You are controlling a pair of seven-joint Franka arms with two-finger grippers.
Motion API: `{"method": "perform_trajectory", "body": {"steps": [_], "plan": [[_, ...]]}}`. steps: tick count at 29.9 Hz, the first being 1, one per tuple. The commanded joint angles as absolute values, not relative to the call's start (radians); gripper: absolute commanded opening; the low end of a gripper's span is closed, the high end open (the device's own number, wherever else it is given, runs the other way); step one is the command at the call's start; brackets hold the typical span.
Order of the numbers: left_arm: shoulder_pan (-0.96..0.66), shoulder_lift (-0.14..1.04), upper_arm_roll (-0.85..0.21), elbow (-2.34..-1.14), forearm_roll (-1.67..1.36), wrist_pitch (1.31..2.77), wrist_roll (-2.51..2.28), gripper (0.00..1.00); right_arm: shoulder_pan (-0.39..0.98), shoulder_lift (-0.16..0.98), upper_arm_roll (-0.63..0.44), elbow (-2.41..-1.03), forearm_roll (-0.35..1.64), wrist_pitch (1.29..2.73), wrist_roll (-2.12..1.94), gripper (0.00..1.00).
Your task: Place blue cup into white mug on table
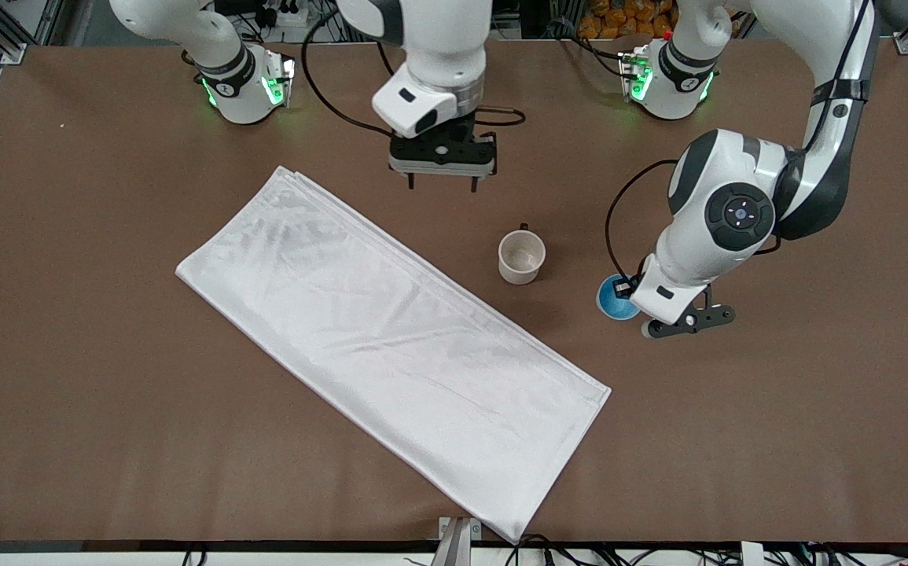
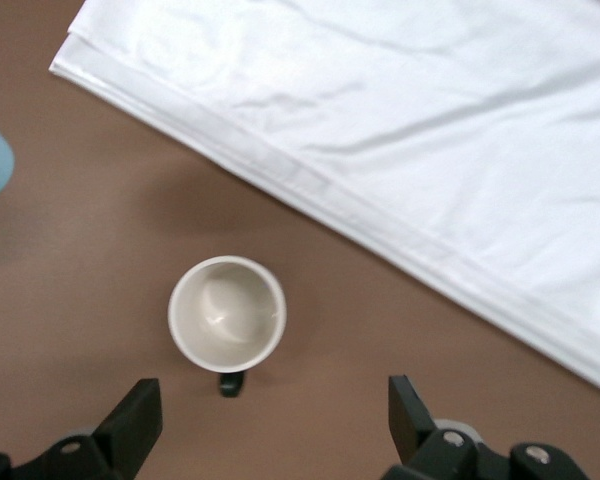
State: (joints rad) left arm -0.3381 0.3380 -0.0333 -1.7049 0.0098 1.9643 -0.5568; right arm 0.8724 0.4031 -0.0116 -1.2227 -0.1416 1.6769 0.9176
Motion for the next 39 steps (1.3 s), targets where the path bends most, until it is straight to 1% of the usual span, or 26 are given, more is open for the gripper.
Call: {"method": "perform_trajectory", "body": {"steps": [1,7,15,19,24,32,39], "plan": [[-0.351,0.327,-0.055,-1.717,0.021,1.977,-0.638,0.00,0.781,0.316,0.000,-1.261,-0.112,1.628,0.804,1.00],[-0.397,0.330,-0.072,-1.718,0.021,2.005,-0.779,0.00,0.677,0.262,0.000,-1.261,-0.109,1.586,0.664,1.00],[-0.433,0.330,-0.100,-1.732,0.018,2.016,-0.894,0.00,0.525,0.222,0.000,-1.264,-0.084,1.534,0.447,1.00],[-0.431,0.321,-0.126,-1.756,0.017,2.016,-0.922,0.00,0.448,0.193,-0.002,-1.298,-0.048,1.529,0.373,1.00],[-0.431,0.302,-0.156,-1.795,0.018,2.016,-0.951,0.00,0.362,0.167,-0.002,-1.335,-0.044,1.536,0.252,1.00],[-0.433,0.310,-0.193,-1.805,0.018,2.016,-0.983,0.00,0.267,0.161,-0.002,-1.370,-0.041,1.546,0.161,1.00],[-0.433,0.314,-0.209,-1.822,0.018,2.016,-0.985,0.00,0.235,0.120,-0.002,-1.485,-0.031,1.664,0.124,1.00]]}}
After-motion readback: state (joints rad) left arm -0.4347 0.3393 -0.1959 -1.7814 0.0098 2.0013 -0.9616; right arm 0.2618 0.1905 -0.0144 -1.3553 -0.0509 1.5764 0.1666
